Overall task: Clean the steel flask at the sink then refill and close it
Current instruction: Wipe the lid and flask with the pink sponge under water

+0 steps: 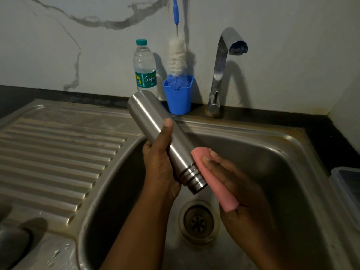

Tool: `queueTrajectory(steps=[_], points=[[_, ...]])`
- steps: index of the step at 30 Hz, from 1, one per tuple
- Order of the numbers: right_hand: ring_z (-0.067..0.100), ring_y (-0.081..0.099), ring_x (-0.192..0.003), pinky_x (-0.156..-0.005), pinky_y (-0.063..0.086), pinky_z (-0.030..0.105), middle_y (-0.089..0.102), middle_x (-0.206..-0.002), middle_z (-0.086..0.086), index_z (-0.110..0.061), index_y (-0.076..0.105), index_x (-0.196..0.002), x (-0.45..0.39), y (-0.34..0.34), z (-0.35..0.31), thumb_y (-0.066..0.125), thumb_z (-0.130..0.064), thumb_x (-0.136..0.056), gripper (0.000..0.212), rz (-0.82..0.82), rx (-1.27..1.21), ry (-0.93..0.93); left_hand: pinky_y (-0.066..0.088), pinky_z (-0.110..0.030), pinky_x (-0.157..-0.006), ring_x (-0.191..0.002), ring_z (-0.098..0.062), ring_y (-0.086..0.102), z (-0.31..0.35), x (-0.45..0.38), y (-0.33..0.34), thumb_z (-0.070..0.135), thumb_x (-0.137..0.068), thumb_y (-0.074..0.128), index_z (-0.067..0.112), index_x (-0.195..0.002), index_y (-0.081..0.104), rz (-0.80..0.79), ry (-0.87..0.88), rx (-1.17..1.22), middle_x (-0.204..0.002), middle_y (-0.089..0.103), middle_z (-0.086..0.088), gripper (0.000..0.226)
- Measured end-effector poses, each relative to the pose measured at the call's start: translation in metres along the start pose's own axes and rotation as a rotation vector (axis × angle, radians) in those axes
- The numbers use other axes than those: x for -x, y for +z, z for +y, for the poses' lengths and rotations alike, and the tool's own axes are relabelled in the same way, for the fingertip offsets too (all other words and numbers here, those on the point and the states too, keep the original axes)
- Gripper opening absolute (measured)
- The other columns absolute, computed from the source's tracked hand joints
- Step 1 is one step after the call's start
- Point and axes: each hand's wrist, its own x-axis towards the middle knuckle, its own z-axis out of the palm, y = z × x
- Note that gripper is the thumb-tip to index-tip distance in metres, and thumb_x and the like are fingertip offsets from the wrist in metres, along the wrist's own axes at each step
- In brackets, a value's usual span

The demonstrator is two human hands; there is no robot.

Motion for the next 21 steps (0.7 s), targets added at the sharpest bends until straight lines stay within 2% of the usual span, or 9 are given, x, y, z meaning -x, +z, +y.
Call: queueTrajectory(steps=[3, 5, 7, 10, 13, 15, 18, 19, 21], points=[[0.006, 0.035, -0.137, -0.112, 0.031, 0.025, 0.041, -0.147, -0.007, -0.038, 0.040, -0.140, 0.003, -0.003, 0.003, 0.041, -0.044, -0.091, 0.049, -0.006, 0.109, 0.038, 0.054, -0.058, -0.085, -0.101, -0.034, 0.069, 0.000, -0.002, 0.001, 0.037, -0.051, 0.089, 0.018, -0.133, 0.048, 0.005, -0.006, 0.038, -0.119, 0.066, -0.017, 0.093], [-0.003, 0.033, -0.135, -0.113, 0.029, 0.025, 0.039, -0.144, -0.023, -0.050, 0.044, -0.133, 0.003, -0.004, 0.005, 0.048, -0.026, -0.094, 0.046, 0.046, 0.075, 0.119, 0.057, -0.052, -0.081, -0.084, -0.027, 0.071, 0.001, -0.002, 0.001, 0.036, -0.060, 0.081, 0.014, -0.125, 0.055, -0.002, -0.017, 0.052, -0.095, 0.071, -0.013, 0.073], [-0.001, 0.036, -0.134, -0.111, 0.028, 0.018, 0.040, -0.142, -0.026, -0.054, 0.042, -0.132, 0.000, -0.007, 0.003, 0.057, -0.009, -0.088, 0.064, 0.151, 0.145, 0.064, 0.058, -0.043, -0.072, -0.074, -0.025, 0.069, 0.000, 0.001, 0.003, 0.036, -0.069, 0.070, 0.012, -0.120, 0.057, -0.014, -0.052, 0.064, -0.082, 0.070, -0.010, 0.058], [0.011, 0.041, -0.134, -0.110, 0.033, 0.027, 0.045, -0.144, -0.011, -0.037, 0.043, -0.138, 0.000, -0.004, -0.005, 0.049, -0.026, -0.094, 0.046, 0.101, 0.079, -0.095, 0.056, -0.040, -0.072, -0.087, -0.029, 0.067, -0.002, 0.004, 0.002, 0.034, -0.081, 0.062, 0.013, -0.124, 0.055, 0.026, -0.067, 0.052, -0.097, 0.068, -0.013, 0.048], [0.011, 0.045, -0.131, -0.106, 0.038, 0.024, 0.050, -0.141, -0.005, -0.015, 0.051, -0.136, 0.000, 0.002, -0.009, 0.050, 0.006, -0.088, 0.052, 0.010, -0.128, -0.071, 0.055, -0.053, -0.085, -0.100, -0.034, 0.067, 0.000, 0.001, 0.000, 0.042, -0.068, 0.074, 0.017, -0.127, 0.053, 0.036, -0.019, 0.043, -0.110, 0.068, -0.016, 0.067], [0.016, 0.045, -0.132, -0.106, 0.039, 0.029, 0.051, -0.141, 0.000, -0.017, 0.052, -0.136, 0.001, 0.003, -0.008, 0.048, 0.019, -0.081, 0.065, -0.004, -0.094, -0.054, 0.051, -0.062, -0.089, -0.103, -0.039, 0.067, 0.001, 0.000, 0.001, 0.049, -0.046, 0.089, 0.020, -0.131, 0.048, 0.046, -0.006, 0.041, -0.118, 0.066, -0.018, 0.098], [0.011, 0.038, -0.136, -0.110, 0.033, 0.028, 0.043, -0.146, -0.007, -0.039, 0.035, -0.142, 0.001, -0.003, -0.001, 0.044, -0.016, -0.084, 0.063, -0.030, 0.039, 0.035, 0.052, -0.061, -0.086, -0.101, -0.038, 0.068, 0.001, -0.001, 0.000, 0.043, -0.035, 0.096, 0.021, -0.135, 0.045, 0.062, -0.021, 0.057, -0.122, 0.065, -0.017, 0.114], [0.006, 0.035, -0.137, -0.112, 0.031, 0.027, 0.039, -0.147, -0.011, -0.043, 0.032, -0.142, 0.000, -0.004, 0.001, 0.040, -0.030, -0.083, 0.062, -0.058, 0.078, 0.107, 0.053, -0.061, -0.084, -0.100, -0.037, 0.069, 0.002, -0.001, 0.001, 0.040, -0.039, 0.094, 0.020, -0.134, 0.046, 0.066, -0.019, 0.062, -0.121, 0.065, -0.017, 0.109], [-0.002, 0.029, -0.137, -0.114, 0.028, 0.028, 0.036, -0.148, -0.019, -0.041, 0.037, -0.141, 0.000, -0.003, 0.004, 0.035, -0.034, -0.088, 0.054, -0.091, 0.101, 0.178, 0.055, -0.056, -0.081, -0.095, -0.033, 0.069, 0.003, -0.001, 0.001, 0.036, -0.050, 0.088, 0.015, -0.129, 0.052, 0.055, -0.015, 0.074, -0.111, 0.067, -0.016, 0.089]])
